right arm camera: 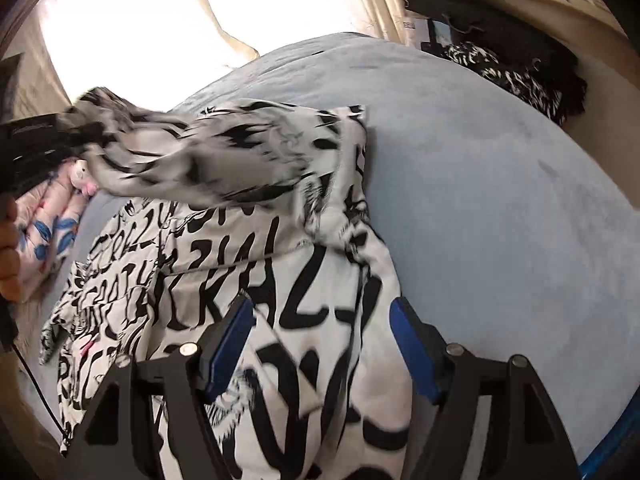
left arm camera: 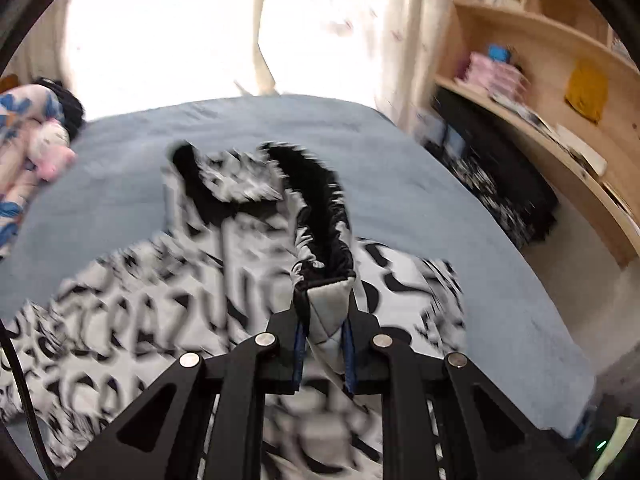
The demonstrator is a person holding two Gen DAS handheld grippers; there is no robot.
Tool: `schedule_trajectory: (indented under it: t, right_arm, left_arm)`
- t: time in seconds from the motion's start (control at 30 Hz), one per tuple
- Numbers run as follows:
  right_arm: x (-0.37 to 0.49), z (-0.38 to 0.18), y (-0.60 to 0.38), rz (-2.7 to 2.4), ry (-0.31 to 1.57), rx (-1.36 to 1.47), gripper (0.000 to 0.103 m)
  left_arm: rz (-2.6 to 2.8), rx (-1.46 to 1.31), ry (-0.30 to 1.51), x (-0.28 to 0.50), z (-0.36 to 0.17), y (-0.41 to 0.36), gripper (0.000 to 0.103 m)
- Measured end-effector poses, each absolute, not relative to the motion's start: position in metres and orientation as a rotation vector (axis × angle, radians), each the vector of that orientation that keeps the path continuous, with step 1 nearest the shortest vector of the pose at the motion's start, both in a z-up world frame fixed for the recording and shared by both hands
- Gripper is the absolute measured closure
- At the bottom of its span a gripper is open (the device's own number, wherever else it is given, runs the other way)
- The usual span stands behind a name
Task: Fold large clothes
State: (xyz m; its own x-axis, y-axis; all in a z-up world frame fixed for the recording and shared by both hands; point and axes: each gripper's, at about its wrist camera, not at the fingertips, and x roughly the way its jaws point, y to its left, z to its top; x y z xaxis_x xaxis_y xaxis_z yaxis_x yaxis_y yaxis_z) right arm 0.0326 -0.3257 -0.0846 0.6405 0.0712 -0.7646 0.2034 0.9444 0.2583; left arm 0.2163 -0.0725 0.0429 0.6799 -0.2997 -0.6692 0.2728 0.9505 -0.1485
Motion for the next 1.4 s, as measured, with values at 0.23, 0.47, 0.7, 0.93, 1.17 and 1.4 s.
schedule_trajectory:
  t: [0.23,0.47,0.7,0.93,1.17,1.4]
  right_arm:
    - [0.077,-0.101,-0.318,-0.107,0.965,0.180,0.032]
    - [0.098,-0.115,-0.300,-0.106,0.995,-0.042,0.032]
    - [0.119,-0.131,-0.286,-0.075,1.038,-0.091,0.061]
    - [0.115,-0.134,-0.295,-0.091,1.037,-0.002,0.064]
    - [0.106,-0.083,-0.316,0.062,0.938,0.261,0.031]
    - [0.189,-0.090,-0.363,-0.058,0.934,0.395,0.017]
  left_arm:
    - [-0.170,-0.119,1.008,0.242,-0.072,0.015,0.082]
    - [-0.218,-0.314,1.138,0.233,-0.130,0.062,0.051]
    - [-0.226,-0.278,1.139,0.259,-0.130,0.069,0.071]
    - [-0.219,-0.139,1.018,0.262,-0.114,0.055,0.089]
    - [-0.218,-0.165,1.051,0.270,-0.123,0.073,0.079]
    - [-0.170,-0.138,1.026,0.287,-0.115,0.084,0.047]
